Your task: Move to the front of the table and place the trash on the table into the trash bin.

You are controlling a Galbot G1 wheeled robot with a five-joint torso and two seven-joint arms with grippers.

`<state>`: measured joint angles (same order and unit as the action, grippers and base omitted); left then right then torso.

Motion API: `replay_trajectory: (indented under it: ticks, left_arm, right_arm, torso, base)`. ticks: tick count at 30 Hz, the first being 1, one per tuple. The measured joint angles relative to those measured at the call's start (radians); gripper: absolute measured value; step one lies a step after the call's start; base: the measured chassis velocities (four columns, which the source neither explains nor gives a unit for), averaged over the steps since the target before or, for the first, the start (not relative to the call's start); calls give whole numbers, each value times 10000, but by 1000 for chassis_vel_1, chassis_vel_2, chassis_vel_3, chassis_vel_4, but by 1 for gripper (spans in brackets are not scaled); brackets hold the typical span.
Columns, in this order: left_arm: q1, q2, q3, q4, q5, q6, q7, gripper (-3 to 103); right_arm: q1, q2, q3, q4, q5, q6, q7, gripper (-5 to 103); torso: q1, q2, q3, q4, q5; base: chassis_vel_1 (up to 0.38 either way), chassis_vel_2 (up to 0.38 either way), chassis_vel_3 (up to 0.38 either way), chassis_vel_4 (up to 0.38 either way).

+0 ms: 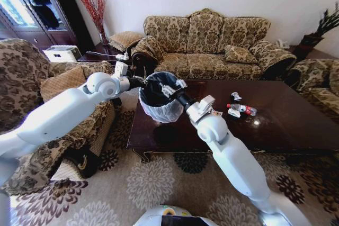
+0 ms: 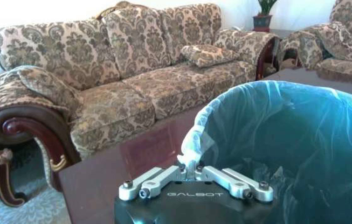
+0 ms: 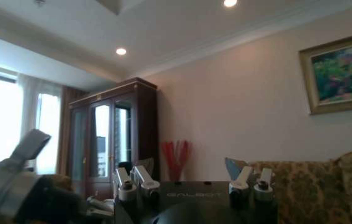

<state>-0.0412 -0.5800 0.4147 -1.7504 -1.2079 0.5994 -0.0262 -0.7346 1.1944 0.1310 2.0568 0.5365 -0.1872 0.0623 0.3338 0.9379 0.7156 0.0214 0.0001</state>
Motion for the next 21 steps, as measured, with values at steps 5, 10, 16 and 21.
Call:
replay_trajectory:
  ticks: [5, 10, 16, 21]
  left_arm:
    - [113, -35, -36, -59, 18, -1, 12, 0]
    - [219, -128, -53, -204, 32, 3, -118, 0]
    - [254, -200, -53, -313, 16, 44, -226, 0]
    - [401, -131, -158, -524, -21, 44, -219, 0]
  right_arm:
    - [-1284, -253, 1420, -718, -78, 276, 180, 89]
    - [-1821, -368, 1904, -2038, -17, 664, 248, 100]
    - [-1586, -194, 1879, -3594, -368, 1164, 219, 100]
    - [-302, 505, 1558, -6150, -554, 2001, 368, 100]
  torso:
    - [-2, 1, -1, -4, 1]
    - [-1, 1, 0, -5, 3]
    - [-1, 1, -1, 3, -4]
    - [0, 1, 0, -2, 13]
  base:
    - [0, 0, 0, 0]
    - [0, 0, 0, 0]
    - [-62, -44, 80, 77]
    - [-106, -101, 122, 115]
